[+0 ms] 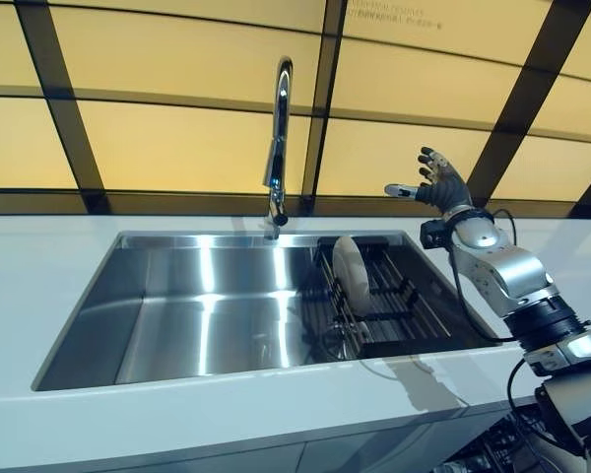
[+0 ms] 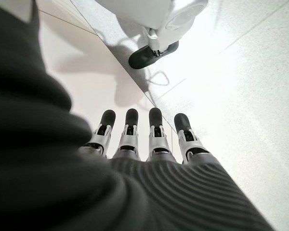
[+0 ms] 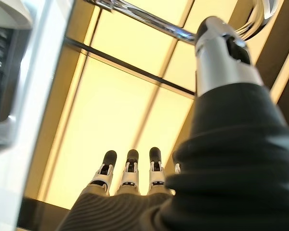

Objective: Take plates into dishwasher

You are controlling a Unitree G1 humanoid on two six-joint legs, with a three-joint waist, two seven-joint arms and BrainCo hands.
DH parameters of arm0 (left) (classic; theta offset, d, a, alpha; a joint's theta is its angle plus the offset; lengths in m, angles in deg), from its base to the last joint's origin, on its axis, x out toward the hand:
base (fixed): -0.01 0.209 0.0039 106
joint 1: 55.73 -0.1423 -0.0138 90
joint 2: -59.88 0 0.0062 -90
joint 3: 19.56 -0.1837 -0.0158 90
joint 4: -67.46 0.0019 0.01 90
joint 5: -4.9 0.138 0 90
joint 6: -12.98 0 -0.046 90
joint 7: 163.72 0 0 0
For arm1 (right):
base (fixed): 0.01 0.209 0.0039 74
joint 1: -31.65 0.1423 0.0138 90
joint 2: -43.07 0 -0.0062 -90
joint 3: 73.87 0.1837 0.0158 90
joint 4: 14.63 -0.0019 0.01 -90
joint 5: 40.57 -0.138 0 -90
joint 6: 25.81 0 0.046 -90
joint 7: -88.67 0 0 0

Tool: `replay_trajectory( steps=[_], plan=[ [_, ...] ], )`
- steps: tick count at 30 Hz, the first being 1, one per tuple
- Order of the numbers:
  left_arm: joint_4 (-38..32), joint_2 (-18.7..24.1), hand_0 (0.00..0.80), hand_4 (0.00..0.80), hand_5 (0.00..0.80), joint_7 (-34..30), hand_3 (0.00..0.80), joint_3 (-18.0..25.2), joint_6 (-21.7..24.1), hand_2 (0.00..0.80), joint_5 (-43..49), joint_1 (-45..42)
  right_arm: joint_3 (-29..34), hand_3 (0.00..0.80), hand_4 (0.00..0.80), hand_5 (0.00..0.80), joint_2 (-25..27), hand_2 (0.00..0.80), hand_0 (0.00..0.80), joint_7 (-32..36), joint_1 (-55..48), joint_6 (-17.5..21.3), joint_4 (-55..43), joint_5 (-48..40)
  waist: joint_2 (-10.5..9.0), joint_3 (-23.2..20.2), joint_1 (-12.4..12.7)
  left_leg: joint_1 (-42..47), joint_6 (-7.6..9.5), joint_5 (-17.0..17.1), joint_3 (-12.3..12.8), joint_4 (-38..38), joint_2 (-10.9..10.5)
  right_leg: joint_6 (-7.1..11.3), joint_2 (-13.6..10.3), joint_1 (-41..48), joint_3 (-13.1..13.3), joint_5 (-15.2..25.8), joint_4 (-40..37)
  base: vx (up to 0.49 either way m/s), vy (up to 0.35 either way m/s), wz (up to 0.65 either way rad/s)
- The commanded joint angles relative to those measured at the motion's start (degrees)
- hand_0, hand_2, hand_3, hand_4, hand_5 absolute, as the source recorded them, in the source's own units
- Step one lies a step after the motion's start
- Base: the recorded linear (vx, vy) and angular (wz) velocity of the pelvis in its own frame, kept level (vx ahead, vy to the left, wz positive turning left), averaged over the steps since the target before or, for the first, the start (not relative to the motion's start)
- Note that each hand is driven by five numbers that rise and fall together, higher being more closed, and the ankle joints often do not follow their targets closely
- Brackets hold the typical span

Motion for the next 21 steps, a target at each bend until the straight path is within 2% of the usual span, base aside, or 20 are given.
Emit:
replay_trajectory(
  steps=[1, 7, 21],
  plan=[
    [1.2, -0.23, 0.0, 0.0, 0.0, 1.15, 0.0, -1.5, 1.09, 0.0, -1.73, 4.65, 3.33, 0.0, 0.0, 0.0, -0.78, 0.0, 0.0, -2.55, 3.35, 2.19, -1.12, -1.45, 0.09, -1.34, 1.83, 4.67, 4.22, -8.64, 3.46, 0.44, -5.16, 1.05, 0.71, -3.06, 0.98, -3.3, 7.3, 0.018, -0.059, 0.16],
    [0.83, -1.34, 0.0, 0.0, 0.0, 1.41, 0.0, -2.52, 1.0, 0.0, -1.9, 4.32, 2.47, 0.0, 0.0, 0.0, -3.19, 0.0, 0.0, -4.74, 2.93, -0.48, -0.58, -4.51, 0.18, -1.68, 2.48, 4.8, 3.52, -8.15, 3.24, 0.55, -5.19, 0.12, 1.15, -1.37, -0.41, -3.82, 6.16, -0.011, -0.04, 0.1],
    [2.02, -2.39, 0.0, 0.0, 0.0, 3.05, 0.0, -1.86, 0.6, 0.0, -2.69, 4.26, -0.23, 0.0, 0.0, 0.0, -8.78, 0.0, 0.0, -7.93, -1.62, -4.53, -7.96, -9.79, 0.34, -1.42, 1.83, 4.89, 2.83, -7.6, 3.3, 0.46, -5.28, -0.59, 2.0, -0.16, -0.48, -3.31, 4.07, -0.016, -0.006, 0.04]
  ],
)
